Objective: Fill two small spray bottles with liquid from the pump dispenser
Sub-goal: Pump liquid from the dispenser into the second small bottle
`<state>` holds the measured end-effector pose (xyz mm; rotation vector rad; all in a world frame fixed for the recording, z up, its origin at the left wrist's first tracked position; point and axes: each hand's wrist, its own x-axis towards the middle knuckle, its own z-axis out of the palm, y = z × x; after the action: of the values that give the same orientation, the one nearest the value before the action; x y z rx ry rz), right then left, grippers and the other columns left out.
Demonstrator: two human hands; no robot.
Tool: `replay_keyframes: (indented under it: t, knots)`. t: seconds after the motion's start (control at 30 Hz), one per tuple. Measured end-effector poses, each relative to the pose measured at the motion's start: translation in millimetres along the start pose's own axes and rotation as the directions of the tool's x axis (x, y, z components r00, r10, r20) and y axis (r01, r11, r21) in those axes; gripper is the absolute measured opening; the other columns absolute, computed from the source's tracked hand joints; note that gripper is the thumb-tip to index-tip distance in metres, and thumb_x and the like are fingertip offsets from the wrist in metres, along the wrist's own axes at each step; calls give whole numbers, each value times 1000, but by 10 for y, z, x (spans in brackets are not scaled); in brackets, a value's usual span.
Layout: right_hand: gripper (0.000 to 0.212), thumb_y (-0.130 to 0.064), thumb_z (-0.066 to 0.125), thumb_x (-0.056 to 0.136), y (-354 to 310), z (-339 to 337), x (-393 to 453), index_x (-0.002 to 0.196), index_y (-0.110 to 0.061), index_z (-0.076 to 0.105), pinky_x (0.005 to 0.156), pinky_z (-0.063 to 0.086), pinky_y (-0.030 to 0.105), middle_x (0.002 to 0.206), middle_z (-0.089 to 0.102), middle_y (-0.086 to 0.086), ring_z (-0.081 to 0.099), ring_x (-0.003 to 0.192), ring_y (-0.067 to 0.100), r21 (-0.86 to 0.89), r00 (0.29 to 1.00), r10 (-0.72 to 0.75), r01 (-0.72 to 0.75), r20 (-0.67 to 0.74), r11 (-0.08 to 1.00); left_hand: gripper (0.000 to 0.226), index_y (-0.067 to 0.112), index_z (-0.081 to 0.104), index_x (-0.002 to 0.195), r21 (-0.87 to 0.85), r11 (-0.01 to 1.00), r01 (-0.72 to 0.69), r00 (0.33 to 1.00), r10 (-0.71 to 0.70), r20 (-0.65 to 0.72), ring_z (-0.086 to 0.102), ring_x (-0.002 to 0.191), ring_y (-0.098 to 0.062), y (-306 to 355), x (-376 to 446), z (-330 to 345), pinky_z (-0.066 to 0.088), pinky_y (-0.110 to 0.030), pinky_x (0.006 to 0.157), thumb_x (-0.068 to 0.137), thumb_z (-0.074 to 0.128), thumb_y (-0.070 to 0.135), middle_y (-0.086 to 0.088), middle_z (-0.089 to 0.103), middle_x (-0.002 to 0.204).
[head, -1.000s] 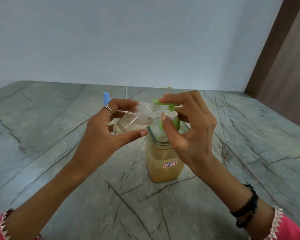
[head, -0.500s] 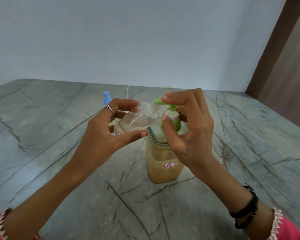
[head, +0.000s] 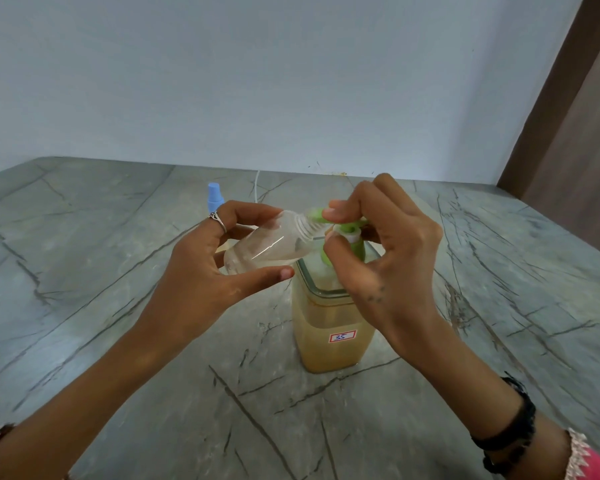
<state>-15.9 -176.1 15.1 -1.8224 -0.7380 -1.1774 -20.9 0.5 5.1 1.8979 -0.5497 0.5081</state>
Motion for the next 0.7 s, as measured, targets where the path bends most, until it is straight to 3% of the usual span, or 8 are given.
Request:
replay_keyframes:
  t: [0.17,0.33,0.43,0.53,0.7]
  knots:
    - [15,-11,54,75,10,15,-42,86,-4,61,47,49,39,88,48,-6,60,74,19,-28,1000,-18,18,6,999,45,58,54,94,-5,1000,-9,1000,9,5,58,97,3,13,1,2,48,-7,70,53,71,54,29,61,101]
    - [22,-7,54,78,31,18,-83,98,-2,61,47,50,38,98,55,4,58,77,17,-19,999,-49,49,6,999,45,57,55,95,-8,1000,-23,1000,23,-20,59,96,2,39,-5,-3,49,-8,72,53,72,53,28,62,101]
    - [22,-5,56,77,43,13,-77,99,-6,61,51,51,37,100,56,2,62,82,16,19,999,-41,41,-4,999,46,55,56,96,-9,1000,-23,1000,22,-22,59,96,1,47,-3,-7,49,-9,72,53,72,53,27,62,102]
    - [20,-4,57,75,45,13,-59,94,-6,64,51,50,35,95,55,-2,62,78,12,17,999,-35,35,-10,999,46,55,56,96,-7,1000,-16,1000,16,-18,59,97,1,29,0,-4,50,-10,74,53,72,53,27,62,101]
    - [8,-8,55,72,9,14,1,72,-3,60,42,43,37,76,45,-8,58,59,23,-25,999,-35,34,-24,999,45,50,58,95,-33,999,-1,1000,1,-11,59,98,-4,-8,-17,11,53,-19,78,53,74,50,20,64,101]
